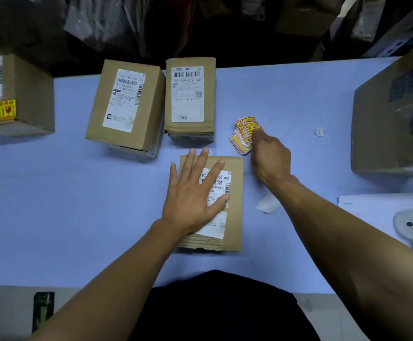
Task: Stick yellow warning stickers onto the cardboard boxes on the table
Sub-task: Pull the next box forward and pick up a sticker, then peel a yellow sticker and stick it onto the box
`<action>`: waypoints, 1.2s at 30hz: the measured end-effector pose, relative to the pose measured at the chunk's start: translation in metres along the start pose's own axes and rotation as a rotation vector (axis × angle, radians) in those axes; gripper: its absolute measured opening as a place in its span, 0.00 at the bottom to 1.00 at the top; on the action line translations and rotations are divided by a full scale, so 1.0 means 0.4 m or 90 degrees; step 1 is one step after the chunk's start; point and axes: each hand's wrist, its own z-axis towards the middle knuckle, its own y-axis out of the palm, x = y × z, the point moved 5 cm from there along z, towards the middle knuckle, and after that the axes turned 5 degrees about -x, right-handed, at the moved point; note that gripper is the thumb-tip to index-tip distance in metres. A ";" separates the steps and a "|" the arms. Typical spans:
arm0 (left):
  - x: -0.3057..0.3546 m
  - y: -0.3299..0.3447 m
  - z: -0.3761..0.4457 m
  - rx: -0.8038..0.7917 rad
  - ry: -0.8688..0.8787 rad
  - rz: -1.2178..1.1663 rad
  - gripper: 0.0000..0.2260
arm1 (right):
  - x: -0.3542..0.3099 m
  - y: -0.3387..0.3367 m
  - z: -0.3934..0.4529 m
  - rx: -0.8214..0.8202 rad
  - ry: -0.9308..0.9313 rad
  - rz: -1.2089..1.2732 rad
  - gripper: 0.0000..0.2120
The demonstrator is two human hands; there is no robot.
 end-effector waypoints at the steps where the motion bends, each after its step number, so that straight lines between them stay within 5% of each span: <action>1: 0.001 -0.001 -0.001 -0.002 -0.001 -0.002 0.32 | 0.003 0.000 -0.001 -0.001 0.008 0.000 0.10; 14: 0.006 -0.006 -0.004 -0.021 -0.007 -0.019 0.32 | 0.043 -0.046 -0.023 0.050 0.040 -0.004 0.05; 30: 0.028 -0.027 -0.007 -0.087 -0.006 0.016 0.34 | 0.090 -0.093 -0.079 0.079 0.275 0.386 0.10; 36: 0.084 -0.082 0.009 -0.021 0.036 -0.021 0.26 | 0.004 -0.143 -0.158 0.063 0.181 0.532 0.11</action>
